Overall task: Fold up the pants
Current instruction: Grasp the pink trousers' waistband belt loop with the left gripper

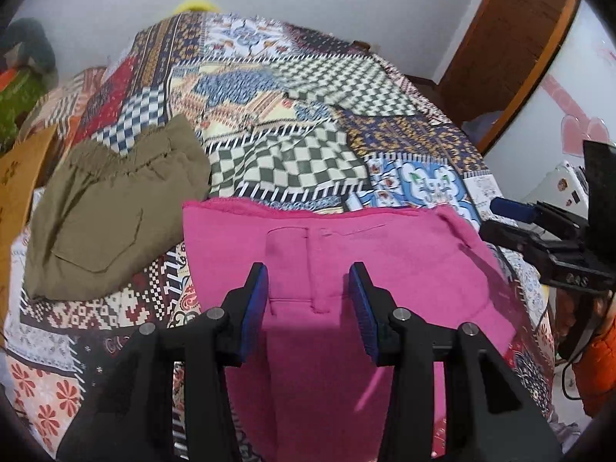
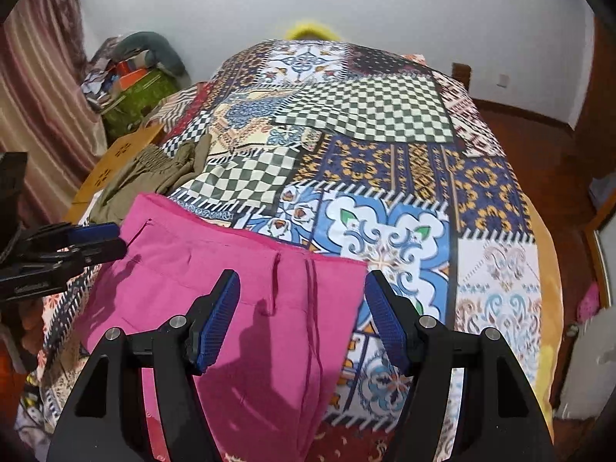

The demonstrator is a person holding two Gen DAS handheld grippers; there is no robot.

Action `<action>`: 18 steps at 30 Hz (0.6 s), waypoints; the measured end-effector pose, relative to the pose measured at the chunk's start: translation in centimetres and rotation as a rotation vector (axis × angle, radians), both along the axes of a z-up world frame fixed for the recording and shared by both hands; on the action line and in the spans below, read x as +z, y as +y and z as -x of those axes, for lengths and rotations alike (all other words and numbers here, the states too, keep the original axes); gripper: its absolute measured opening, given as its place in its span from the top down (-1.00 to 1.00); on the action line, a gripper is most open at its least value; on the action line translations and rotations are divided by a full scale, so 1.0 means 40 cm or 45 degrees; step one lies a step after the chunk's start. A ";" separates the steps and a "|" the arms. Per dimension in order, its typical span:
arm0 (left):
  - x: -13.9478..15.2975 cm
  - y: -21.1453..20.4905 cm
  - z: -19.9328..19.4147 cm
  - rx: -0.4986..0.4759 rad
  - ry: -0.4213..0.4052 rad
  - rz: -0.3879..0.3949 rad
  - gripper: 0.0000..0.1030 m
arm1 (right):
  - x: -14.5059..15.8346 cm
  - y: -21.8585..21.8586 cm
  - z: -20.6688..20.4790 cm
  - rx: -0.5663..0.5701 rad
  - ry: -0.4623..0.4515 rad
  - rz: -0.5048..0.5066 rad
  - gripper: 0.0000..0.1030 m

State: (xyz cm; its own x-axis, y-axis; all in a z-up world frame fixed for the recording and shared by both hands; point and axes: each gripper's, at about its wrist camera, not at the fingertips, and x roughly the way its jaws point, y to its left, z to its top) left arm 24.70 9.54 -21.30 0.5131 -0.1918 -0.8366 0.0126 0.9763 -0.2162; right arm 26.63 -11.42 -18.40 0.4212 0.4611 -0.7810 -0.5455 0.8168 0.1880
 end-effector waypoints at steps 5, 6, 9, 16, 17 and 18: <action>-0.042 0.017 -0.015 0.014 0.041 0.067 0.16 | -0.037 0.026 -0.008 0.071 0.065 -0.018 -0.05; -0.048 0.019 -0.016 0.015 0.046 0.077 0.16 | -0.047 0.029 -0.011 0.072 0.077 -0.015 0.00; -0.059 0.024 -0.017 0.027 0.049 0.108 0.17 | -0.074 0.037 -0.023 0.094 0.132 -0.025 0.19; -0.055 0.021 -0.012 0.025 0.024 0.094 0.40 | -0.072 0.020 -0.037 0.090 0.134 -0.067 0.63; -0.053 0.017 -0.011 0.019 0.015 0.083 0.41 | -0.068 0.015 -0.037 0.094 0.136 -0.090 0.66; -0.050 0.013 -0.010 0.012 0.007 0.069 0.43 | -0.066 0.015 -0.037 0.098 0.132 -0.101 0.72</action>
State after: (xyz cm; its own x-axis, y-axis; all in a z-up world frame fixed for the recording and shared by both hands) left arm 25.10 10.06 -23.31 0.5105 -0.2326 -0.8278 0.0025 0.9631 -0.2691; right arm 28.11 -10.84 -21.05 0.3011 0.5509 -0.7784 -0.5803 0.7536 0.3088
